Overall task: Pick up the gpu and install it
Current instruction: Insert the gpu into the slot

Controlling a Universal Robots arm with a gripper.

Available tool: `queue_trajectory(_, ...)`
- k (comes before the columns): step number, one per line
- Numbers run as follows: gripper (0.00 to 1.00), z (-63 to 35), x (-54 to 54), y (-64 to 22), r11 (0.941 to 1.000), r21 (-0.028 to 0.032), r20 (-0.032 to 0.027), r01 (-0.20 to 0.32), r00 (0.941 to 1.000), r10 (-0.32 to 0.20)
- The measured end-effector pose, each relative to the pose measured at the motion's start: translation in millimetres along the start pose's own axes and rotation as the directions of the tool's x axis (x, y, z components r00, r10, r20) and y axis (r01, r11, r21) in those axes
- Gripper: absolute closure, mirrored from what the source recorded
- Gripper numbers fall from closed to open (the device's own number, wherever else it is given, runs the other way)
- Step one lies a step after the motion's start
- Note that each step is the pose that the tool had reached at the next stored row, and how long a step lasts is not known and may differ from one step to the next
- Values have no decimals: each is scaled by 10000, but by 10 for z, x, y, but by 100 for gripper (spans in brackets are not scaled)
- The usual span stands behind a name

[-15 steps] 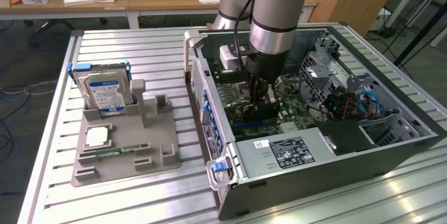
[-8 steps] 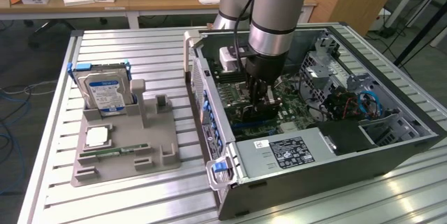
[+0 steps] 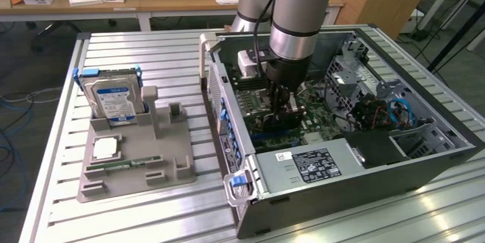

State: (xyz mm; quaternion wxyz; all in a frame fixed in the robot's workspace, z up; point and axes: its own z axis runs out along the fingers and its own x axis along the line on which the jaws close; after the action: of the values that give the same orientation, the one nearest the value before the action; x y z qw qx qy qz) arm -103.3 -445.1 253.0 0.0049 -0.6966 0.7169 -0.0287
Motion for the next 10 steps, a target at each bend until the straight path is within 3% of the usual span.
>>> queue_trajectory(10,74,39,-3,2,10000,1,13,19,10000,-19)
